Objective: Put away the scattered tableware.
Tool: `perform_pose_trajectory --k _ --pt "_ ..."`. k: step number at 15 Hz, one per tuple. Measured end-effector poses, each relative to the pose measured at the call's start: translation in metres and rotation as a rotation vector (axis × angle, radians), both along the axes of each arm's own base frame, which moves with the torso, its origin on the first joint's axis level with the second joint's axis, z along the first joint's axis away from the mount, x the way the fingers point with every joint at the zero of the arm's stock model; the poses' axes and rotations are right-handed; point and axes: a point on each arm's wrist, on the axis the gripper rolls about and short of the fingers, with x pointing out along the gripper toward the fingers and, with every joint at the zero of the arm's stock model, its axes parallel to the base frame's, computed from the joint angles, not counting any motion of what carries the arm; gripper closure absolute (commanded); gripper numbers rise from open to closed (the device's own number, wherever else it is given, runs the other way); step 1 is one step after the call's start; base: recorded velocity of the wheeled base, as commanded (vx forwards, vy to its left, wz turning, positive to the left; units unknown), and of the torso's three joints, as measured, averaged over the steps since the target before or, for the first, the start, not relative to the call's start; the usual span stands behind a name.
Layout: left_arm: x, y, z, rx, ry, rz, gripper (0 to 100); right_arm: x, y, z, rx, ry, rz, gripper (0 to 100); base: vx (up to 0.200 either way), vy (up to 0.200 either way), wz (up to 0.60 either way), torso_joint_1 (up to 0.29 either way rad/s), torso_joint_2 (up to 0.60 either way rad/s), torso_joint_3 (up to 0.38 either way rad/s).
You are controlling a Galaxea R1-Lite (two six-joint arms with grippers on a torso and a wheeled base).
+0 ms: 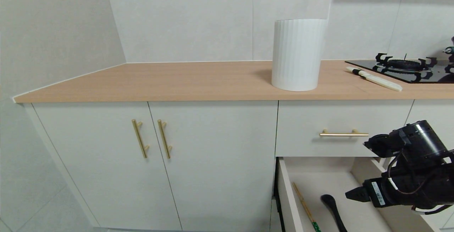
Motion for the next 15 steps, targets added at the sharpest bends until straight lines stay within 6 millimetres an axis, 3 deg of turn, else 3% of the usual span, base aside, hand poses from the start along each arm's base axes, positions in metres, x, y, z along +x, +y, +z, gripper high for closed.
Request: perform_pose_trajectory --k 9,15 --pt "0.000 0.000 0.000 -0.003 0.000 0.000 0 -0.037 0.001 0.005 -0.121 0.126 0.194 0 -0.200 0.000 0.00 0.001 0.00 0.003" --pt "0.000 0.000 0.000 -0.002 0.000 0.000 0 -0.045 0.012 -0.012 -0.184 0.230 0.318 0 0.000 0.000 0.00 0.000 0.00 0.000"
